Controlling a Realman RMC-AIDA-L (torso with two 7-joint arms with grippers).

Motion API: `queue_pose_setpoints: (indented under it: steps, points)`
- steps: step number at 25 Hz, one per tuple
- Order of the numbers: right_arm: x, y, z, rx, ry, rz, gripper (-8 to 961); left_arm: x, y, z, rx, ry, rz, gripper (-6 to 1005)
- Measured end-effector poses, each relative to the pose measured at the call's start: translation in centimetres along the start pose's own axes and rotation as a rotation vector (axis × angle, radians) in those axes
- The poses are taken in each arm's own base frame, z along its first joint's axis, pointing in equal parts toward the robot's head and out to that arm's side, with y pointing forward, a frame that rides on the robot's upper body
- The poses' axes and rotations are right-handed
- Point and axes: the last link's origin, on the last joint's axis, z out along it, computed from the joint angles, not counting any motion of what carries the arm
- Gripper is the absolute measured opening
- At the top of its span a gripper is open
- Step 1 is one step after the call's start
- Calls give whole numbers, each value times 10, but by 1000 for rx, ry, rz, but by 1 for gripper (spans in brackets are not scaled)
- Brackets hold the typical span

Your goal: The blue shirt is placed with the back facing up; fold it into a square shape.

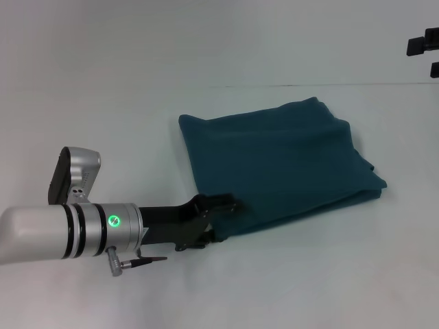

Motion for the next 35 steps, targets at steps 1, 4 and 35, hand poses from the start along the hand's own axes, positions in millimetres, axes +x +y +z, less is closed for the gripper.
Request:
queue_pose_setpoints:
  steps: [1,4,35]
  points:
    - [0,0,0,0,0,1,861,0,0,0,0,1,0,824]
    - [1,-1,0,-1,-2,4,861,-1,-4,-2,2,6,-8,811]
    - [5,-5,2,-15,12,36,859,2,-27,-60,14,-21,97,60]
